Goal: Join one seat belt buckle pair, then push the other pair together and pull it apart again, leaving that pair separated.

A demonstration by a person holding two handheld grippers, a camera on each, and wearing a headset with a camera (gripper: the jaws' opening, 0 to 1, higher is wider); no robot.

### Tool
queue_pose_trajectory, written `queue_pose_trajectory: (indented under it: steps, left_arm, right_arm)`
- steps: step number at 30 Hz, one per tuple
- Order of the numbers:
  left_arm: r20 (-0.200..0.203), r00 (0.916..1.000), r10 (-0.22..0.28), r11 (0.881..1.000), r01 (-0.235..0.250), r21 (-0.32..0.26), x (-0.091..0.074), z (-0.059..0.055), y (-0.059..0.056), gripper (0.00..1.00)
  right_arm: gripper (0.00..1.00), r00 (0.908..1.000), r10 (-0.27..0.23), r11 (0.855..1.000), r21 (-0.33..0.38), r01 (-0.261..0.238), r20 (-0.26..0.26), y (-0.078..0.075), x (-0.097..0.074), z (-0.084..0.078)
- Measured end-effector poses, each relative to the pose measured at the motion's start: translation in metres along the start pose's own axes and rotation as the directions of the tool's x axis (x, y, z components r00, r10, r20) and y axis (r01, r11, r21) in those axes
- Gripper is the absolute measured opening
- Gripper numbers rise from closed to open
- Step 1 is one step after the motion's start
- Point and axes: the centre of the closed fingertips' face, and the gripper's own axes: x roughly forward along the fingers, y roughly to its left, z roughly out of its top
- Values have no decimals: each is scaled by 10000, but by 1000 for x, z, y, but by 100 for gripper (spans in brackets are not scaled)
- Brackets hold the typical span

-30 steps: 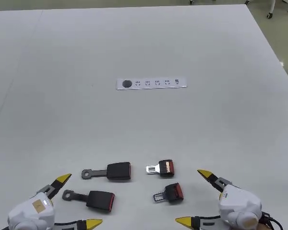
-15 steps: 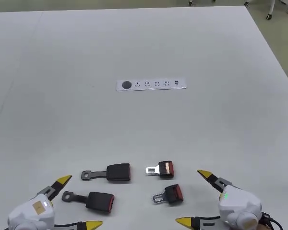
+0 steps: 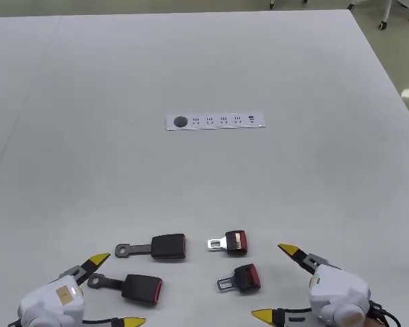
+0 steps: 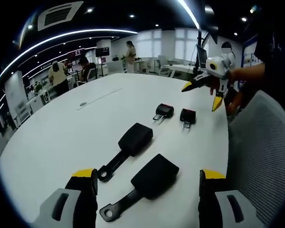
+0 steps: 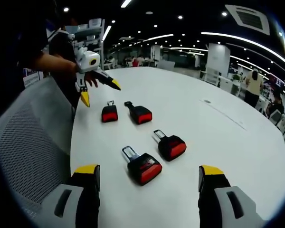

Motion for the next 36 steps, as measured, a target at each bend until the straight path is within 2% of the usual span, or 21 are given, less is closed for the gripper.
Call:
queue_pose_trajectory:
  steps: [5, 12, 15, 16, 20, 26, 27, 30, 33, 36]
  left_arm:
    - [-387, 9987, -320, 9984, 337, 452, 6, -6, -2, 83]
    - [-998, 9917, -805, 9890, 920, 1163, 15, -9, -6, 75]
    - [-1430, 9842, -1045, 9790, 1271, 1596, 19, -14, -8, 72]
    - [-1645, 9793, -1176, 9732, 1466, 1772, 20, -15, -10, 71]
    - [-2085, 9677, -1417, 9602, 1856, 2090, 24, -17, -14, 69]
    - [-2833, 9418, -1810, 9311, 2569, 2590, 28, -20, -19, 63]
    - [-2968, 9367, -1859, 9234, 2697, 2729, 30, -21, -20, 62]
    - [-3178, 9277, -1959, 9111, 2920, 2910, 32, -21, -21, 60]
    - [-3455, 9152, -2073, 8927, 3214, 3158, 35, -21, -22, 55]
    - [-3609, 9099, -2045, 8818, 3313, 3357, 37, -21, -21, 51]
  right_arm:
    - [80, 9994, 206, 9992, -344, -215, -271, -2, 2, -2]
    - [71, 9965, 553, 9943, -876, -606, -623, -2, 7, -4]
    - [66, 9942, 754, 9917, -982, -828, -767, -1, 9, -5]
    - [64, 9924, 872, 9893, -1092, -965, -864, 0, 10, -6]
    - [62, 9888, 1052, 9839, -1332, -1190, -1059, 1, 12, -7]
    - [53, 9776, 1435, 9698, -1748, -1699, -1542, 4, 16, -12]
    - [53, 9762, 1485, 9673, -1819, -1766, -1582, 4, 17, -13]
    - [51, 9708, 1677, 9605, -1935, -2001, -1717, 6, 20, -13]
    - [49, 9615, 1876, 9469, -2231, -2313, -2006, 7, 24, -16]
    - [47, 9553, 2038, 9364, -2421, -2540, -2142, 9, 27, -16]
